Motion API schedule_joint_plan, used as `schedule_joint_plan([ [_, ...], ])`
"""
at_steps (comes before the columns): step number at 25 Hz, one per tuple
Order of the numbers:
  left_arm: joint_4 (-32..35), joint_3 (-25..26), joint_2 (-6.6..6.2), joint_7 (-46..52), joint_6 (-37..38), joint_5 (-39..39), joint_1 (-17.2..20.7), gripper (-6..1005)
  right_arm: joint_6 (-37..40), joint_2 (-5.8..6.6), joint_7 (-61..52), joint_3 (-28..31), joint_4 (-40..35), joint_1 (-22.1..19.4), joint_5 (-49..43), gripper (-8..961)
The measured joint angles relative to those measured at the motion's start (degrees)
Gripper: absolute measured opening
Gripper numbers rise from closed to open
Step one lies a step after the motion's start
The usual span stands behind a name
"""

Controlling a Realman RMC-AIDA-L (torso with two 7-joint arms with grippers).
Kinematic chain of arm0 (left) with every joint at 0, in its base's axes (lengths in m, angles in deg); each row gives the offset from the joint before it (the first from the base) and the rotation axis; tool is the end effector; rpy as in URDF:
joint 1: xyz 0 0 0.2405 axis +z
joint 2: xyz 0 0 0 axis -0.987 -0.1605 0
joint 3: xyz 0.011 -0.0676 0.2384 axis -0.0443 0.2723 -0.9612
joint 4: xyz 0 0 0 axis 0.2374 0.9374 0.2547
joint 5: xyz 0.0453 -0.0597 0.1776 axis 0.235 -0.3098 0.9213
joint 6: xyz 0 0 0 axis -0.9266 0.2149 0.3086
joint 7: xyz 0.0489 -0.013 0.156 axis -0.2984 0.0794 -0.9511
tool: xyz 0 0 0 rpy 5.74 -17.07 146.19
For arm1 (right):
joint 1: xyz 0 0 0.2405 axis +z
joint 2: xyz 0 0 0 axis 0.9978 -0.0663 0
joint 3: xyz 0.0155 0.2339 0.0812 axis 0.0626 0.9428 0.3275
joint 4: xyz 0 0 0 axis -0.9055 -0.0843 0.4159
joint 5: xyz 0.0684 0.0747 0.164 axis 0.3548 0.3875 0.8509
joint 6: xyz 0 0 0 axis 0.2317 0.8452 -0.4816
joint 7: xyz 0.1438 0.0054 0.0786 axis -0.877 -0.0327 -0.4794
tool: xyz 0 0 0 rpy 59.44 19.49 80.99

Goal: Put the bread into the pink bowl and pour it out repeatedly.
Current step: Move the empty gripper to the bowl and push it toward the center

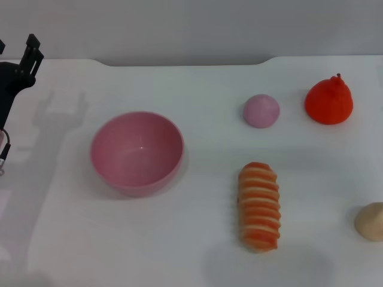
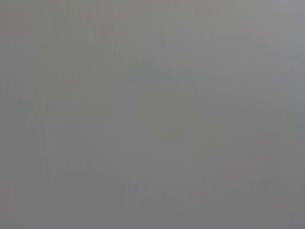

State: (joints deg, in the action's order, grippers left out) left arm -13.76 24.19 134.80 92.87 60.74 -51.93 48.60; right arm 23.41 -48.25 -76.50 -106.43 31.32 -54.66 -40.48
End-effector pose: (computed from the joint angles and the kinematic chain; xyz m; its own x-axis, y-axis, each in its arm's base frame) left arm -0.2953 0.3602 0.0277 0.5586 -0.1346 0.8185 0.8059 -0.1454 -0.5739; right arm 0.2714 0.3985 0.0959 0.7346 0.3467 -0.5833 -0.6603 0.1673 -0.7321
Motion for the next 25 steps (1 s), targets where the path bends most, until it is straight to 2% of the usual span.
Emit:
schedule_joint_plan([
  [25,0.5,-0.1,-0.22,0.8,-0.2,0.2,-0.7,726,0.7,-0.21,-2.8,-0.8,1.4,-1.0,-0.4,700],
])
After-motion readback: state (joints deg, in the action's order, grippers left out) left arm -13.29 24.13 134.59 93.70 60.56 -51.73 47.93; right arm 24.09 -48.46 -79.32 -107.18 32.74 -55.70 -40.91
